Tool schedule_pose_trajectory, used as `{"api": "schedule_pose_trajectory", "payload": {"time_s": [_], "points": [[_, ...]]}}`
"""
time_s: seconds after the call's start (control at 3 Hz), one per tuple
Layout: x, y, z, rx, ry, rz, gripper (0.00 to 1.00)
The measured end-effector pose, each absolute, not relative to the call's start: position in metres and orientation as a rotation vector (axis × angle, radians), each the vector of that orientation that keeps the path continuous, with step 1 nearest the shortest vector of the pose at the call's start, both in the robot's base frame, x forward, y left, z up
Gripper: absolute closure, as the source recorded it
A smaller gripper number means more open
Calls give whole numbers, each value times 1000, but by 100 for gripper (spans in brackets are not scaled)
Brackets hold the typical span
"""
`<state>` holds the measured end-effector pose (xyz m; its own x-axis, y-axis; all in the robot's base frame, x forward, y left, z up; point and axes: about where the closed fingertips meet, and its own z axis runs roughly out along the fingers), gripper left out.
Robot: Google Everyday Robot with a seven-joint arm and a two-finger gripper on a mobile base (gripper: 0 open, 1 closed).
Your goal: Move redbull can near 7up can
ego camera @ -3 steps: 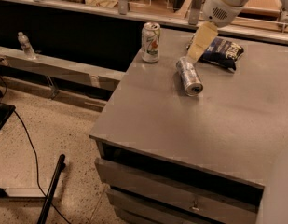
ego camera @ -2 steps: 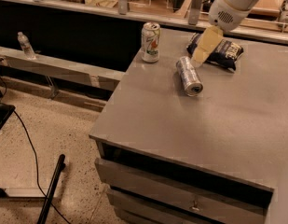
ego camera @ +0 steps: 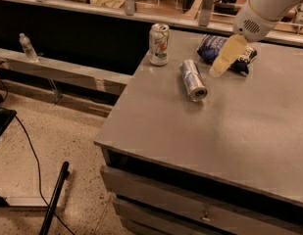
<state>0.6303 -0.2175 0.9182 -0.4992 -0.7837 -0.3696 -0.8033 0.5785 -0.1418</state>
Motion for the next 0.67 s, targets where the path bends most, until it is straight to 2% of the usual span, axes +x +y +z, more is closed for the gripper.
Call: {"api": "schedule_pose_trajectory", "payload": {"time_s": [0.67], "points": [[619, -234, 912, -1260, 2453, 27, 0]]}}
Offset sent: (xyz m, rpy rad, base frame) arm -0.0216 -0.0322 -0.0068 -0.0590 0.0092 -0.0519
